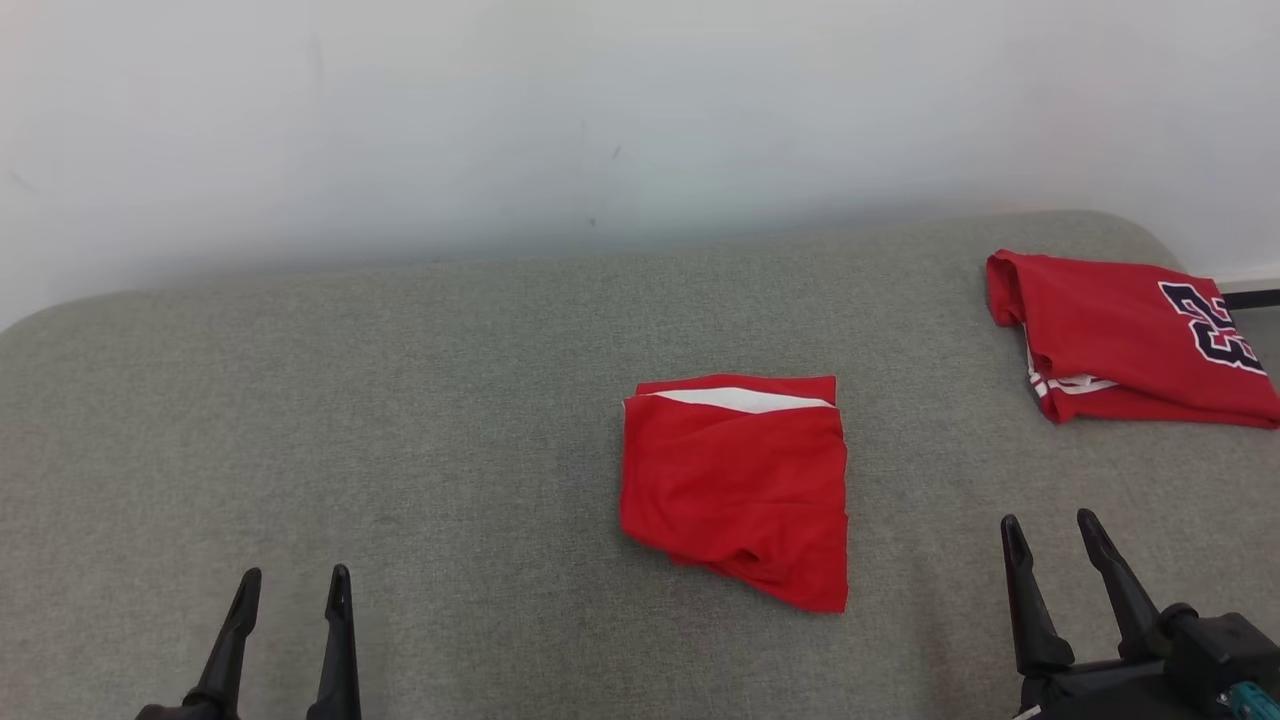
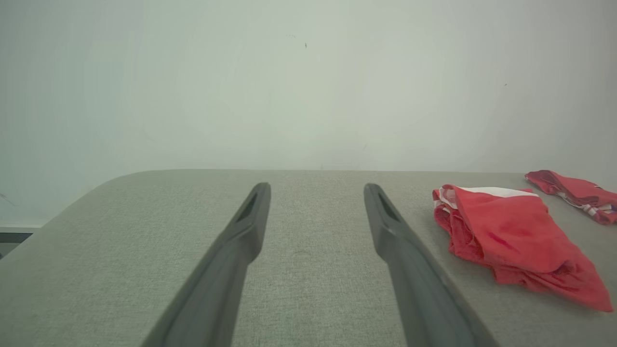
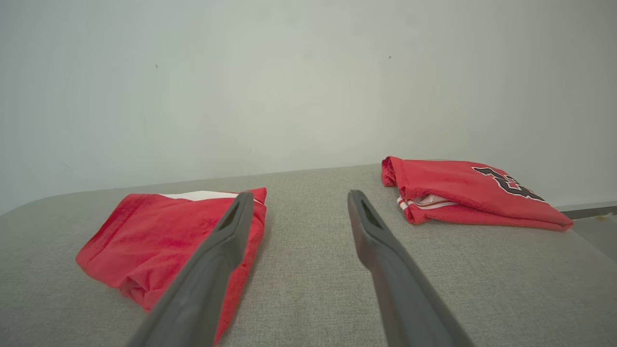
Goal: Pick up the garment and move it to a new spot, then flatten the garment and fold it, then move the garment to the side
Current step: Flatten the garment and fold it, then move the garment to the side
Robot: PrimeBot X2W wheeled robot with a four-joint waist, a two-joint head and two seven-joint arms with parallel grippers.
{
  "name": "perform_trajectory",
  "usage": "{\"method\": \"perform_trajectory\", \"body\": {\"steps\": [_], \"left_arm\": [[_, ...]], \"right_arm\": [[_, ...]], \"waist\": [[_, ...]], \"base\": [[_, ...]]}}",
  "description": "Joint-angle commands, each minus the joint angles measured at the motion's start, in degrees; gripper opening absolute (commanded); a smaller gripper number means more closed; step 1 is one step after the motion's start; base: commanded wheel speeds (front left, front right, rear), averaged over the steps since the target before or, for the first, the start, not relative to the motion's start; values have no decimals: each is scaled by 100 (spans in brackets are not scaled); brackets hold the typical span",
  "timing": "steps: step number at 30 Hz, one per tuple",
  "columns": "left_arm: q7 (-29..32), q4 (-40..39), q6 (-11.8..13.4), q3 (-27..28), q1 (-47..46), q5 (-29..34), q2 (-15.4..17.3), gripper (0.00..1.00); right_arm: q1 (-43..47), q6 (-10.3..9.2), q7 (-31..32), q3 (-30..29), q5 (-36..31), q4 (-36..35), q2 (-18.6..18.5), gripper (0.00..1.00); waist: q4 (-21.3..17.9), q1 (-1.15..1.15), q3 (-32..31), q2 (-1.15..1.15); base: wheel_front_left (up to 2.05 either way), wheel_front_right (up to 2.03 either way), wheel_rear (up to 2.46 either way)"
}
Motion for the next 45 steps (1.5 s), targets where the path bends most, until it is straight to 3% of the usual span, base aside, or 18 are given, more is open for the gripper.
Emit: {"method": "perform_trajectory", "body": {"steps": [1, 32, 45], "left_arm": [[1, -58, 13, 31, 98, 34, 10, 100], [1, -109, 94, -101, 88, -117, 7, 100], [2, -32, 78, -231, -179, -176, 8, 100]], "right_arm": [[94, -1, -2, -41, -45, -18, 24, 100], [-102, 0, -2, 227, -21, 140, -23, 100], [-1499, -1, 263, 773, 62, 1463, -185, 100]], "waist": [[35, 1, -15, 0], [176, 1, 88, 0], [470, 1, 420, 0]], "base": [[0, 0, 0], [0, 0, 0], [0, 0, 0]]}}
